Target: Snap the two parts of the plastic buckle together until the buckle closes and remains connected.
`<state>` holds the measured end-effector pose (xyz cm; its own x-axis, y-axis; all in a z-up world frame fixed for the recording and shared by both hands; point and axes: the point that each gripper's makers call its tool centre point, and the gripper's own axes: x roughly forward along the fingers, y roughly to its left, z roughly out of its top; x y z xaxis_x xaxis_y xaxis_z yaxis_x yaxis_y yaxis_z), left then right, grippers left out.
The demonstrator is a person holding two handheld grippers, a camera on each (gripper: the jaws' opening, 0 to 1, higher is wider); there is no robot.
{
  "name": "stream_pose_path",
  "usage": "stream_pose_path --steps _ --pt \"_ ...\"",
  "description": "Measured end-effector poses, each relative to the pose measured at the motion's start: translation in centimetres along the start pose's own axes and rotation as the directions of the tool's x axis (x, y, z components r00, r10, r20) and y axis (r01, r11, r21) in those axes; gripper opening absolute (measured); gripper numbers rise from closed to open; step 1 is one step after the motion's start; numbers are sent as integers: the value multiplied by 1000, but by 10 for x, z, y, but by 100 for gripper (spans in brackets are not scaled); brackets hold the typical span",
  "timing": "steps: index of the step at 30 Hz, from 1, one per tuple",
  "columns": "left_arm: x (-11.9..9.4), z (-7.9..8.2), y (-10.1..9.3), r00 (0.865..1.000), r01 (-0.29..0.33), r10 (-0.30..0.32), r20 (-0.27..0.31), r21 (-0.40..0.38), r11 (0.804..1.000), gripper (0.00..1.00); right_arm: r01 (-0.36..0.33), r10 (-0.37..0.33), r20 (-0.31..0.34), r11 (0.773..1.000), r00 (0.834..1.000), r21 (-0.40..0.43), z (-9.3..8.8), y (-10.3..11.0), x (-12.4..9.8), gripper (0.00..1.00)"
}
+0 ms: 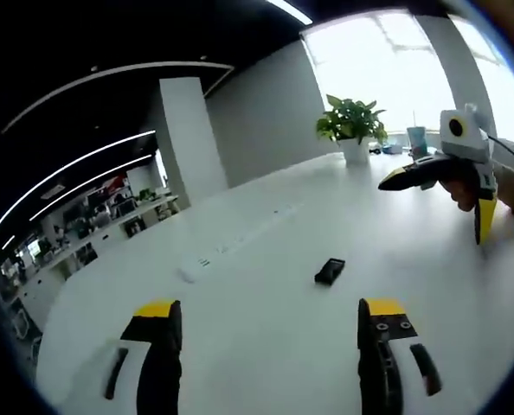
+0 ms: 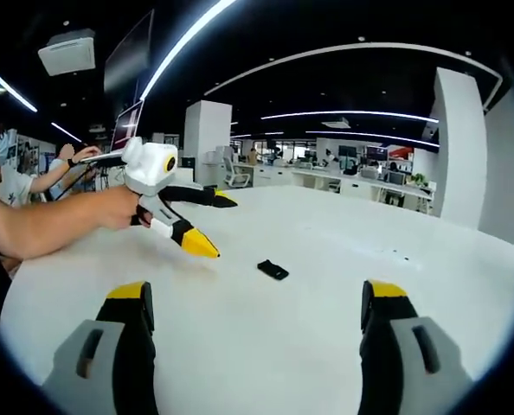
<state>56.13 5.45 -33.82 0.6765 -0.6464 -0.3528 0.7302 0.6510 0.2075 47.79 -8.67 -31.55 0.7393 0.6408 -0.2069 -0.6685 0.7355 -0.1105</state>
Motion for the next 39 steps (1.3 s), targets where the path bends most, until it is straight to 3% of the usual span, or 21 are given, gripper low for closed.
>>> stream_pose_path --steps 2,4,8,13,29,39 --pt "-6 1 -2 1000 3 -3 0 -3 1000 83 8 -8 11 1000 1000 0 4 -1 -1 100" --pt "-10 8 -6 999 13 -11 49 -45 999 83 6 -5 35 1000 999 -14 9 0 -3 100" --pt "-21 4 -4 999 -43 43 13 -5 999 90 2 -1 35 1000 999 -7 10 4 -3 100" --pt "-29 2 -8 999 -52 53 12 -43 998 99 11 -11 -17 1000 1000 21 -2 0 -1 100" --pt "-52 -12 -10 997 -78 78 -2 -54 996 99 70 -70 -24 997 997 11 -2 -13 -5 100" --pt "-51 -11 -11 997 -71 72 6 -72 995 99 98 -97 -25 995 995 28 -2 -17 -7 100"
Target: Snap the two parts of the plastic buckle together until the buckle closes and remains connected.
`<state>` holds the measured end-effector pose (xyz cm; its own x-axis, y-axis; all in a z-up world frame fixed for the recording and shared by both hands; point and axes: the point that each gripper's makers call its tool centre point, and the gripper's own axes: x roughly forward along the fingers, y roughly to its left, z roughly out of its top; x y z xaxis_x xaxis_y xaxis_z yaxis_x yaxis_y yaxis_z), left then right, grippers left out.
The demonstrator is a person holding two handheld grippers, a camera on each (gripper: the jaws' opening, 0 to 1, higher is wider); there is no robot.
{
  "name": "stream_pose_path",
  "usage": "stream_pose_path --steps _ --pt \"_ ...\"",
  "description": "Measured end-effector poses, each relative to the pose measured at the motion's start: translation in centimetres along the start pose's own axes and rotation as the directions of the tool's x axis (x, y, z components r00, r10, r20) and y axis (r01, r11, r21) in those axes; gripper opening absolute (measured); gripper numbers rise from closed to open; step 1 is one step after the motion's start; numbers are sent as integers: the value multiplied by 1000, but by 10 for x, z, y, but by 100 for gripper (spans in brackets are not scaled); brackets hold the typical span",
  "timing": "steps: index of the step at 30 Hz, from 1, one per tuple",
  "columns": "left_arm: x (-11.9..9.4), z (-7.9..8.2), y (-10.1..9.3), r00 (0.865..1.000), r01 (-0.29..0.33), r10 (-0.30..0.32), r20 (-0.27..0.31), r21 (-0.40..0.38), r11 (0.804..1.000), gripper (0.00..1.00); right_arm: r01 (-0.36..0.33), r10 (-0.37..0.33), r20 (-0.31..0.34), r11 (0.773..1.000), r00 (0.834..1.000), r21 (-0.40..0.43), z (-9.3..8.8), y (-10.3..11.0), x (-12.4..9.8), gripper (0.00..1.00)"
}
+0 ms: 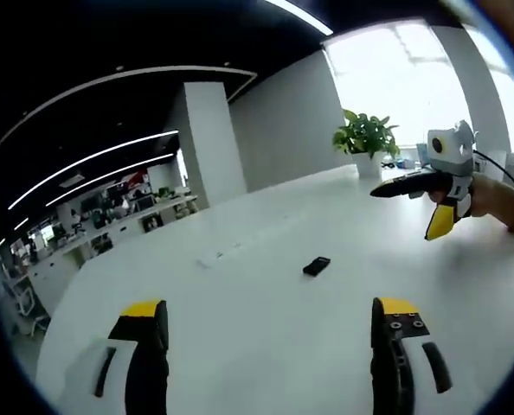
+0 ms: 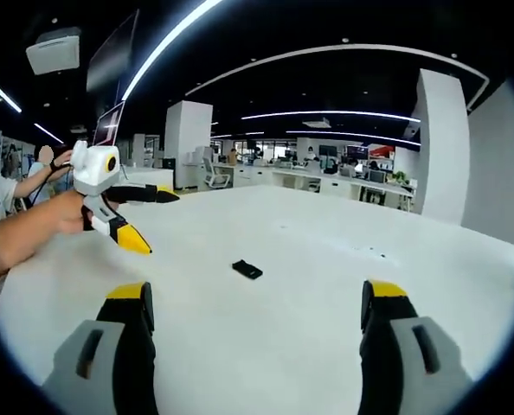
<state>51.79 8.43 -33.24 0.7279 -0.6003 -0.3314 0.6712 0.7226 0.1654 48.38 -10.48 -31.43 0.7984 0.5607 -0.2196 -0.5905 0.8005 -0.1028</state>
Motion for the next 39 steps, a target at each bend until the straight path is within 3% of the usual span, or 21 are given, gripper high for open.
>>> stream_pose_path --steps 13,29,39 --pt "-5 -11 -9 1000 19 -19 -21 -3 1000 99 19 -19 -4 1000 1000 0 -4 -3 -5 100" --pt "-17 -5 -20 999 45 -44 19 -50 998 99 4 -4 5 1000 1000 -2 -3 13 -14 100" --pt "-17 -7 -23 999 54 -54 7 -80 995 99 13 -13 -11 1000 1000 1 -7 10 -13 100"
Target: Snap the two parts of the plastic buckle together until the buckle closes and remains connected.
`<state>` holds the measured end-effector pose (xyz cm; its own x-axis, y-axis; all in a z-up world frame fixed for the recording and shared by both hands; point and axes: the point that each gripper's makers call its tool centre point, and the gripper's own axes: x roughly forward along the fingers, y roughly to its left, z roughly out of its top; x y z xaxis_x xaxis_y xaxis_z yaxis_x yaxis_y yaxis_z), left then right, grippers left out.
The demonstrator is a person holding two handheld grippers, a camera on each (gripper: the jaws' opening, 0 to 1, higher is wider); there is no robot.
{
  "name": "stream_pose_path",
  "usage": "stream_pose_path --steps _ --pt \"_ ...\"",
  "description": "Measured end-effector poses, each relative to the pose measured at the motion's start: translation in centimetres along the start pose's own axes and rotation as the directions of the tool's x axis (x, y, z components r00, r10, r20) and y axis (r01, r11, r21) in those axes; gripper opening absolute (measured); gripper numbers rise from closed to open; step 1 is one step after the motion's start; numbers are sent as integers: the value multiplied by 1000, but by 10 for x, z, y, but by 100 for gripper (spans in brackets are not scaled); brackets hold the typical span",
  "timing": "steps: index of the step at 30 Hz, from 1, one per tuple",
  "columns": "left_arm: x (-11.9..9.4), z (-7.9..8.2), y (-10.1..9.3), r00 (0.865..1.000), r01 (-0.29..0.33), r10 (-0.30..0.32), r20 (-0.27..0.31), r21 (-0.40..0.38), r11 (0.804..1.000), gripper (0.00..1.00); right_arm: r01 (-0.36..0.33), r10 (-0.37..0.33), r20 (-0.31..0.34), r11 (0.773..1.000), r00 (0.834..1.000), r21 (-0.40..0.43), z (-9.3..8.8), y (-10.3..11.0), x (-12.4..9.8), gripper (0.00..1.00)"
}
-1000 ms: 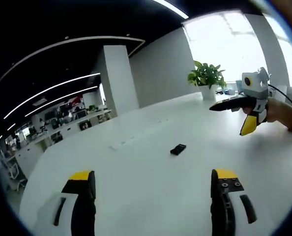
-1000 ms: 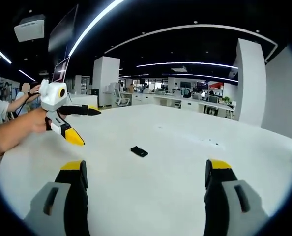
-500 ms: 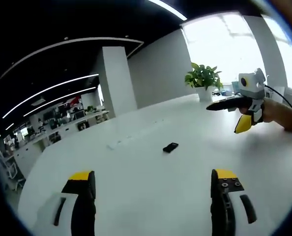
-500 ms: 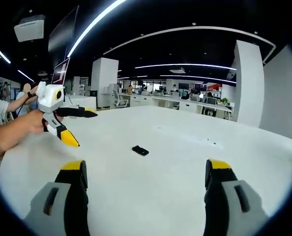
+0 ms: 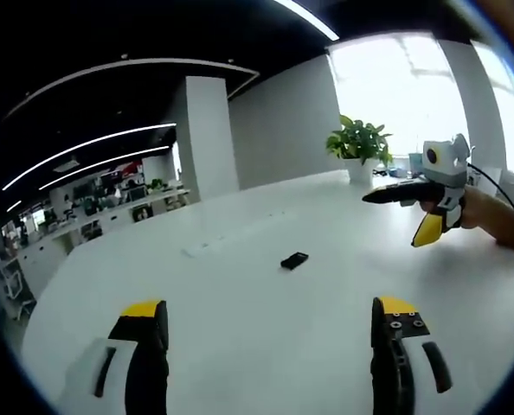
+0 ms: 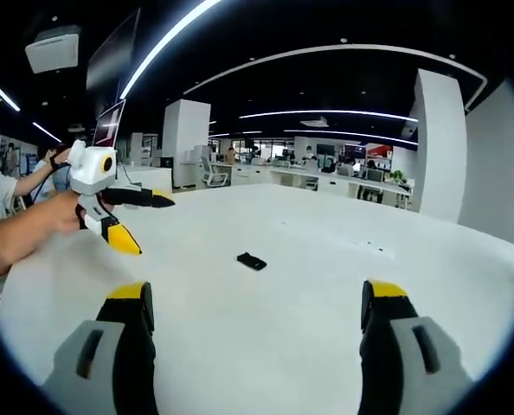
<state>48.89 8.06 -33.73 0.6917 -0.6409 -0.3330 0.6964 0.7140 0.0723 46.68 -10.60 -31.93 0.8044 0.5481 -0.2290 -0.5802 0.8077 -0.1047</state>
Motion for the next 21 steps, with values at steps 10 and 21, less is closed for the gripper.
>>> stream_pose_path --steps 10,21 --pt "-5 -15 -5 999 3 -4 -34 -11 1000 99 15 -15 -9 1000 1000 -3 -6 -2 -3 100" --pt "-17 -17 -5 999 -34 33 -39 -30 999 99 20 -20 -15 1000 1000 -3 -9 7 -14 100"
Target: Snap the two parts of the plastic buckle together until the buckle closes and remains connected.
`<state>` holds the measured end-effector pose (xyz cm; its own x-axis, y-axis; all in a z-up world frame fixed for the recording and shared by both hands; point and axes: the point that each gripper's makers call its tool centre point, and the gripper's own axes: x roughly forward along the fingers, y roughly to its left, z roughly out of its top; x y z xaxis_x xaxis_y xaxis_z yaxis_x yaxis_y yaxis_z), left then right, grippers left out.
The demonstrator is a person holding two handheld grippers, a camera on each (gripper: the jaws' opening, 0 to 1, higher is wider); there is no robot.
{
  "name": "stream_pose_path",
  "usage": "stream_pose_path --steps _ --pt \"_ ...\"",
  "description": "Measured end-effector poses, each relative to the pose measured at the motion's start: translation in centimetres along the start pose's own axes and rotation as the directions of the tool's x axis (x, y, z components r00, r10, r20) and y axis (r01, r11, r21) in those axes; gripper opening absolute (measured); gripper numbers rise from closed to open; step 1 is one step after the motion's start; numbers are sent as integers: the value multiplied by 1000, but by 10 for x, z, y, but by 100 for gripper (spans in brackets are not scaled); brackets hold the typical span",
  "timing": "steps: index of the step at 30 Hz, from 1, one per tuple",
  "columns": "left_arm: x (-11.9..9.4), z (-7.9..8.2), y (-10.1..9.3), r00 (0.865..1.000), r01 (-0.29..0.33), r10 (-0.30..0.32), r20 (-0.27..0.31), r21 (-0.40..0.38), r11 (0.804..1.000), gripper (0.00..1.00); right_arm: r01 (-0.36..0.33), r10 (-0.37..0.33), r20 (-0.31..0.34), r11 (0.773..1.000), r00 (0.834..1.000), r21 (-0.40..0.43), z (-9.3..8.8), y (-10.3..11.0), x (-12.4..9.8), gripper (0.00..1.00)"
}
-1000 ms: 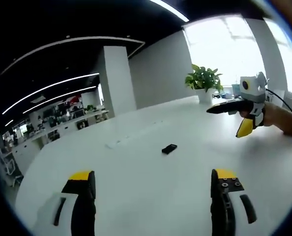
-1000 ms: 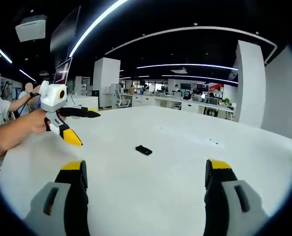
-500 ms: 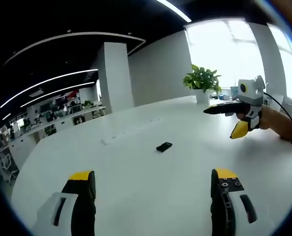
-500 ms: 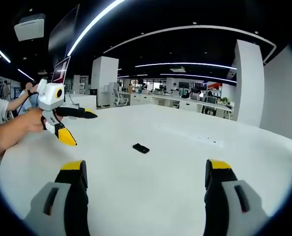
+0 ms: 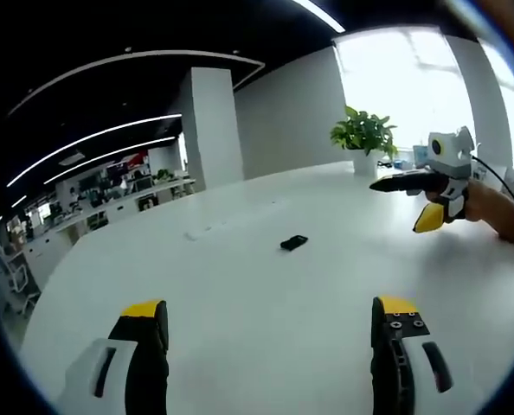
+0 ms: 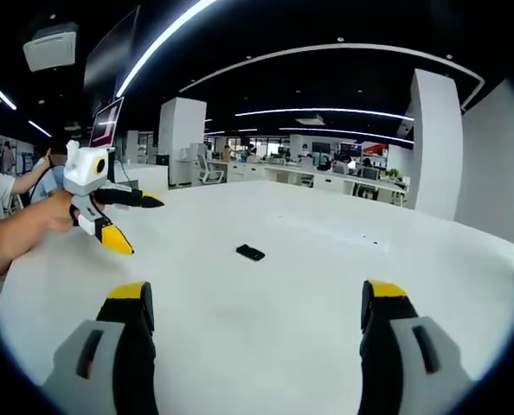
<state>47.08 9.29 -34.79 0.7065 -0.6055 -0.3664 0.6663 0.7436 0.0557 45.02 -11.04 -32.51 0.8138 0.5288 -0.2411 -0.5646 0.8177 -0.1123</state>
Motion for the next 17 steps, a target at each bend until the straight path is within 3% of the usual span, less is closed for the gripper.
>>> stream_pose_path --steps 2,8,12,15,17 --pt "-4 1 -1 1000 11 -10 13 -46 999 99 -1 1 -10 1000 1000 -22 -1 0 -1 100" --pt "-10 -7 2 1000 14 -14 -1 -72 997 99 -20 19 -32 1000 999 -20 -7 7 -3 100" --pt "-21 -9 -5 1000 8 -7 3 -55 998 99 -22 22 5 999 1000 28 -3 12 -19 100" --pt "-23 -11 -4 1000 -1 2 5 -42 999 99 15 -15 67 1000 998 7 6 -2 -29 100" --pt "-22 -10 0 1000 -13 13 10 -52 999 99 12 -15 69 999 997 39 6 -3 -32 100"
